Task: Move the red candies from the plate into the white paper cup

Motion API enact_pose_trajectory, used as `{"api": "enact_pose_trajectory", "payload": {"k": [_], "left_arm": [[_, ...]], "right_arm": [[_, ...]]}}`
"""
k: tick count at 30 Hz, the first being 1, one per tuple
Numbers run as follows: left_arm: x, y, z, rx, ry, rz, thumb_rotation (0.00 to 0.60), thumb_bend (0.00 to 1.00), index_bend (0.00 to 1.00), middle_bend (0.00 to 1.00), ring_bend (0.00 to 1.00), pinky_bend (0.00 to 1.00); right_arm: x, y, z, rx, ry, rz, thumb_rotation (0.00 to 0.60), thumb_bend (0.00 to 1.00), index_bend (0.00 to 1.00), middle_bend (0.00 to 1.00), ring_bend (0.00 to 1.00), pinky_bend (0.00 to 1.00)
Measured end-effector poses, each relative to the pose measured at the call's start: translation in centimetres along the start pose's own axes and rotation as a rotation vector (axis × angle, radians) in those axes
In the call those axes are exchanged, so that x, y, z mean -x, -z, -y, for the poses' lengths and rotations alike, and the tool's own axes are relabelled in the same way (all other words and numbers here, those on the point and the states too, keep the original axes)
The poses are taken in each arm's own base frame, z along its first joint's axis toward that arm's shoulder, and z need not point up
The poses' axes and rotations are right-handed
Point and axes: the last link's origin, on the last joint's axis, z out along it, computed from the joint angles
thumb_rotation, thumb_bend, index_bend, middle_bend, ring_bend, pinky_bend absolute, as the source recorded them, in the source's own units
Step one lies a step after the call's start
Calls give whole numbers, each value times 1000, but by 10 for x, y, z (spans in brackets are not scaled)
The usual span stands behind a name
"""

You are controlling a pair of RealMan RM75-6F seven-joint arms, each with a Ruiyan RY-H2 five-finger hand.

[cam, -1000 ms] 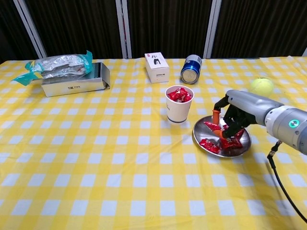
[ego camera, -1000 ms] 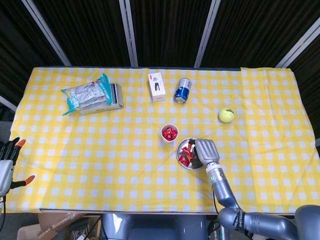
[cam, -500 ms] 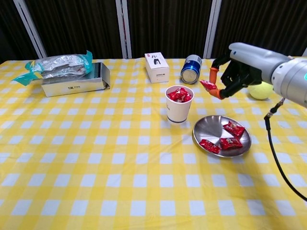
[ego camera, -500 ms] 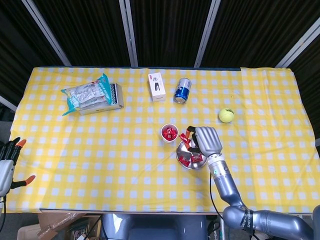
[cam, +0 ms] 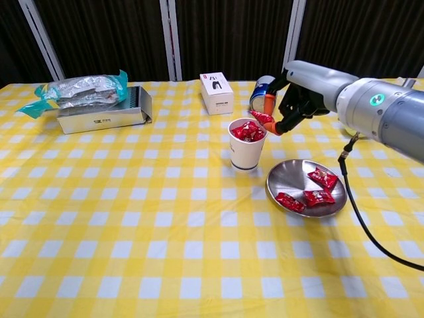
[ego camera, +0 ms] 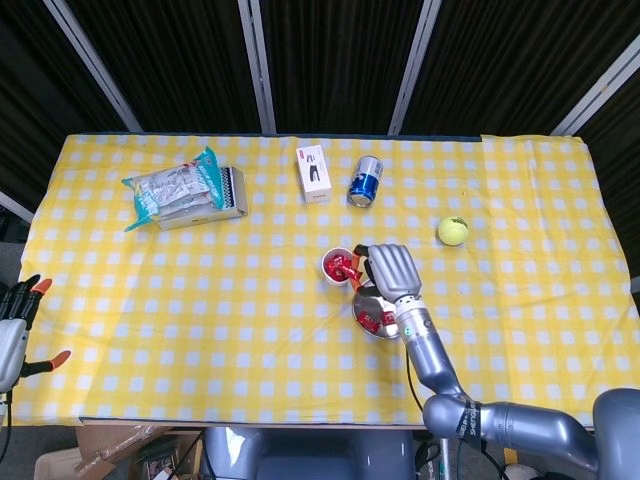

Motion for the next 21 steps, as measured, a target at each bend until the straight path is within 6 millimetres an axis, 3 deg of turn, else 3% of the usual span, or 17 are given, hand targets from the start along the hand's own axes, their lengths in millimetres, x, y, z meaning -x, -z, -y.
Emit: {"api": "enact_pose_trajectory", "payload": {"k": [10,21], "left_arm": [[0,1,1,-6,5,5,600,72,0,0,0,0],[-1,1,1,-7,2,4,600,72,0,0,0,0]], "right_arm": [[16,-13,1,16,32,28,600,581,638,865,851,947],[19,-15,5,17,26,6,600,431,395,865,852,947]]}}
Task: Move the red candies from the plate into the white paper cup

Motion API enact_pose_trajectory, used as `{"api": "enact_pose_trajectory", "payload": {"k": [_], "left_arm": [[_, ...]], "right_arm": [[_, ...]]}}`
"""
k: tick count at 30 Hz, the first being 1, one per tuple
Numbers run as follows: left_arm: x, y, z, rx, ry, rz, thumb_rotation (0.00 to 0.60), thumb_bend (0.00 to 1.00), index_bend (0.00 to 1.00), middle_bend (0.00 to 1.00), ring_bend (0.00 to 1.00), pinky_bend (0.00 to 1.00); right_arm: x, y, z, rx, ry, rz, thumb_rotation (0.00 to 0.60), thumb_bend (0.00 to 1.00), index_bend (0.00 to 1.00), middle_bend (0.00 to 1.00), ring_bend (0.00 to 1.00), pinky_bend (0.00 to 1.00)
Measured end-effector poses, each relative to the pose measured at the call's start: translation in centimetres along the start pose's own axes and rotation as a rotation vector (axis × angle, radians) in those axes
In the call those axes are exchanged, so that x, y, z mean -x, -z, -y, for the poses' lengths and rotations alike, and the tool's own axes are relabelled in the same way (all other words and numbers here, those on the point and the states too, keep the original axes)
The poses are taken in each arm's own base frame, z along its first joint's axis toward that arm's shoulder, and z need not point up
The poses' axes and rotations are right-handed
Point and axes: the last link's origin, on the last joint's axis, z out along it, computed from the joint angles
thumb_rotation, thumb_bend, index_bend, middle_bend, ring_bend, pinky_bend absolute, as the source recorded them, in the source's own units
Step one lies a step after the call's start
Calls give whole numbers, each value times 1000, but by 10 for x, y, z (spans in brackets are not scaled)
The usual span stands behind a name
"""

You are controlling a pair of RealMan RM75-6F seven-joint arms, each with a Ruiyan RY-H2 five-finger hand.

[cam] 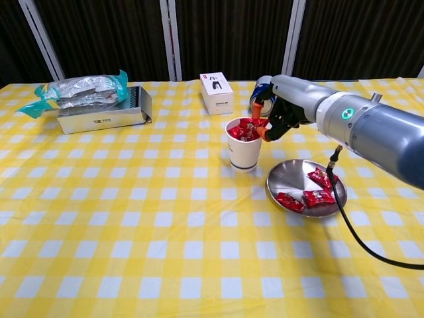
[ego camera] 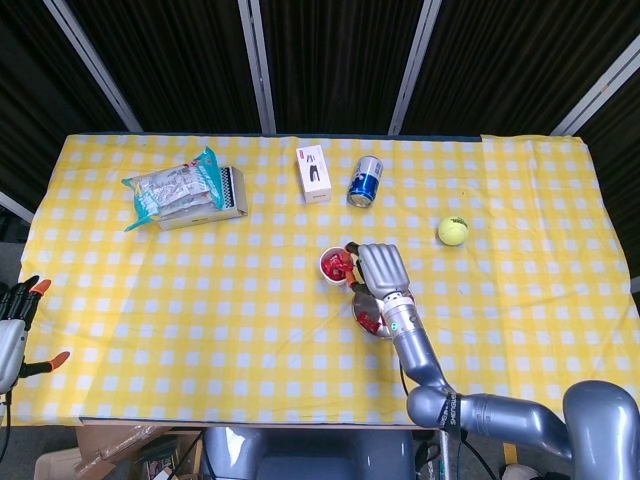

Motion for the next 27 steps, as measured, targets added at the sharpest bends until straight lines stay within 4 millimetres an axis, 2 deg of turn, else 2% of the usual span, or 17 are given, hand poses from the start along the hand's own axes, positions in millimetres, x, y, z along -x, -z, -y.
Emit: {"api": "enact_pose_trajectory", "payload": {"k": [15,21,25,27], "left_arm": [[0,0,-1,5,1,-3,600,72,0,0,0,0],[0,1,-1,9,-2,-10,600,72,0,0,0,0],[-1,1,-2,13,1,-24,600,72,0,0,0,0],[-2,1,-2,15,2,-30,600,72,0,0,0,0]], "right_arm": [[0,8,-1,-2,3,-7,600,407,303,865,851,947],[-8,22,-3,-17,-10,-18,600,403,297,865,852,947],[-19,39,-9,-34,-7,-49,600,402,293,865,849,944],[-24,47,-14,-39,-1,-66,600,403,288,855,825,907]]}}
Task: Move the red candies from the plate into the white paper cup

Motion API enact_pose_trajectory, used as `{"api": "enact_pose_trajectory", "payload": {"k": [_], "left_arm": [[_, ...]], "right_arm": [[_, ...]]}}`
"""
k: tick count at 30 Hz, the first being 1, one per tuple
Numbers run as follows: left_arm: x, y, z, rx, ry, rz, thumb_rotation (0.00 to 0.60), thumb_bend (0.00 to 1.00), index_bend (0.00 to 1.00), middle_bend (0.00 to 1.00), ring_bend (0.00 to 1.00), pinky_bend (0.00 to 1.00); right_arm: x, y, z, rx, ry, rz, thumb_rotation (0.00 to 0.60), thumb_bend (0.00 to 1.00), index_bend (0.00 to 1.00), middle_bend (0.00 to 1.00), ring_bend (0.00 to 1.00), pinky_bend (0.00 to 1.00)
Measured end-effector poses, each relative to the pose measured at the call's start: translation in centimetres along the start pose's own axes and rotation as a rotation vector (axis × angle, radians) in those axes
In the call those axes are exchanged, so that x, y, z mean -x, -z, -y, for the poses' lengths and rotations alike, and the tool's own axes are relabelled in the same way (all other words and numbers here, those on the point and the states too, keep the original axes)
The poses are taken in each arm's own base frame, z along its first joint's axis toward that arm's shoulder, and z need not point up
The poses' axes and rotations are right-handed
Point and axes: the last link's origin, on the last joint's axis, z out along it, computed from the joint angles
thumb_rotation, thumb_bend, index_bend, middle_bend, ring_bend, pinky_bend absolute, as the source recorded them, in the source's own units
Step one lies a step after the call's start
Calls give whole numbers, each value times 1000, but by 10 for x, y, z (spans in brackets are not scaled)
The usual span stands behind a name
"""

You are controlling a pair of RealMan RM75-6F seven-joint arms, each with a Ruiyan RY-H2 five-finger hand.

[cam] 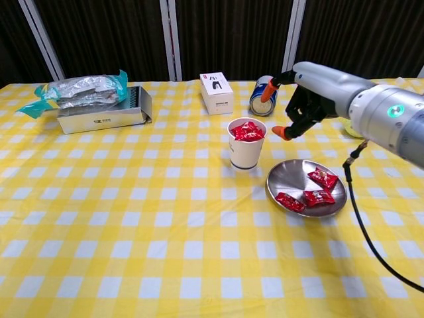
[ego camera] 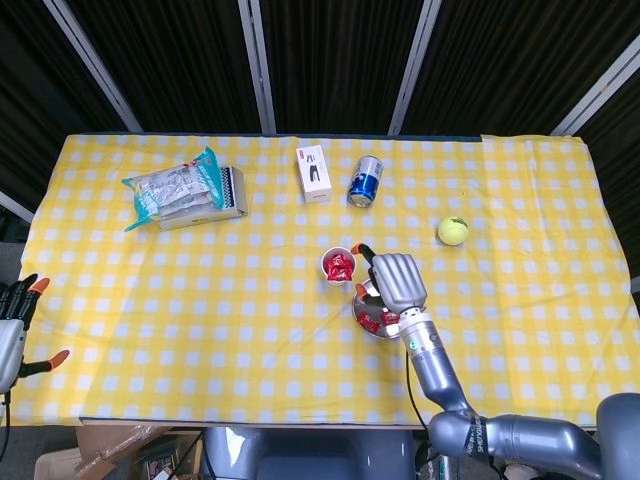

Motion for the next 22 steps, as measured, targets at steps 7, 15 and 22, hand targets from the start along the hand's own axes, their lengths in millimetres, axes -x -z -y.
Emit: {"api": "enact_pose_trajectory", "payload": {"k": [7,15,22], "left_arm": [[-2,2,0,12,4,-34,600,72,0,0,0,0],[-5,5,0,37,-11,-86,600,70,0,0,0,0],[-5,9,1,42,-75,-142,600,57,0,0,0,0]], "right_arm": [[-24,34,-34,12,57,-66,600,387,179,432,386,484],[-50,93,-91,69,232,-119,600,303,0,4,0,14],[-59,165,-138,171,286,-109,600,261,0,0,0,0]]}}
